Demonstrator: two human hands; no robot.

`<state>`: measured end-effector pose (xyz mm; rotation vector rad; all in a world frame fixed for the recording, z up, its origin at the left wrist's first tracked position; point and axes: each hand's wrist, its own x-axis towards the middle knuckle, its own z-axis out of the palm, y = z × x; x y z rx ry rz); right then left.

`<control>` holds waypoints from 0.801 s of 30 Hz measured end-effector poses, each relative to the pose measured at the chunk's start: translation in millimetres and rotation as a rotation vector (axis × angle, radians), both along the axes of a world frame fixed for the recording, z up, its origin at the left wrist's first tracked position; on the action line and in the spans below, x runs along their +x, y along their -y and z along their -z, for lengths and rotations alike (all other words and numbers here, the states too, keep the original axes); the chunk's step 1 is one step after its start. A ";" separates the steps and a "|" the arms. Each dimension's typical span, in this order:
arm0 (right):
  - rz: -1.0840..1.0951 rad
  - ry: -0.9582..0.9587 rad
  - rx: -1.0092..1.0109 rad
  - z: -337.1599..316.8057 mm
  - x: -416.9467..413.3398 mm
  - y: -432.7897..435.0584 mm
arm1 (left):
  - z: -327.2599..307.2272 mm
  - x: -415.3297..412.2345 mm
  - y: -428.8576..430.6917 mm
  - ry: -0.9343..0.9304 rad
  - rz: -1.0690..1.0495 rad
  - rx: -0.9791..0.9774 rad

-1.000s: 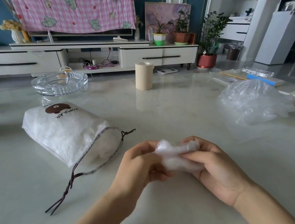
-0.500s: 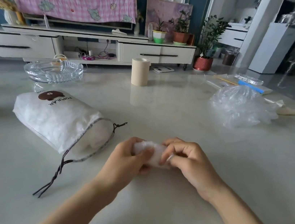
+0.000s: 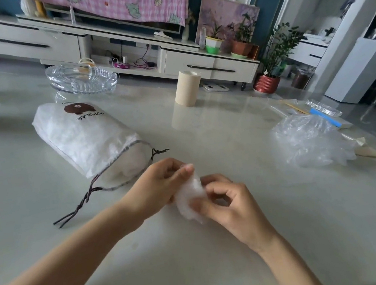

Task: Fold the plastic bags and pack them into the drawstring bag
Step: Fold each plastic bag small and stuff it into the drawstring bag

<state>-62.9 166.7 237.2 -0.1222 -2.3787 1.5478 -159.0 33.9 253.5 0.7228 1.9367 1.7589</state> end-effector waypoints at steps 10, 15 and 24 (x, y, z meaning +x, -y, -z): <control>0.020 -0.129 -0.365 -9.9 3.5 -3.2 | 2.5 18.4 -1.8 -0.445 -0.114 -0.226; 0.072 -0.064 -0.435 -7.3 1.2 -6.9 | -8.1 -12.4 30.8 -1.157 -0.538 -0.318; 0.208 -0.138 -0.206 -3.2 -13.9 4.7 | -5.9 -49.0 58.7 -0.770 -0.432 -0.678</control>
